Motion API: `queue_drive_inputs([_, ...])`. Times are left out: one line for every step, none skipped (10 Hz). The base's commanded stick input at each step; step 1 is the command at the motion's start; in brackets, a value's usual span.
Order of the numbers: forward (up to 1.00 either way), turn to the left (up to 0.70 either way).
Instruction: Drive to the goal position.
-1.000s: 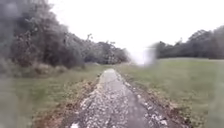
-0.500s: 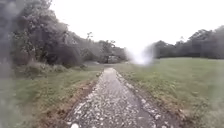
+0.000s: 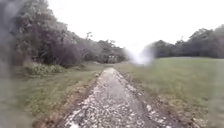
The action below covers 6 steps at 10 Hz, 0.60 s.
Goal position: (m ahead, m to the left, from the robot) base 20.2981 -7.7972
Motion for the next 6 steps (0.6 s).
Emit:
queue_drive_inputs([0.50,0.00])
queue_drive_inputs([0.50,0.00])
queue_drive_inputs([0.50,0.00])
queue_drive_inputs([0.50,0.00])
queue_drive_inputs([0.50,0.00])
queue_drive_inputs([0.50,0.00])
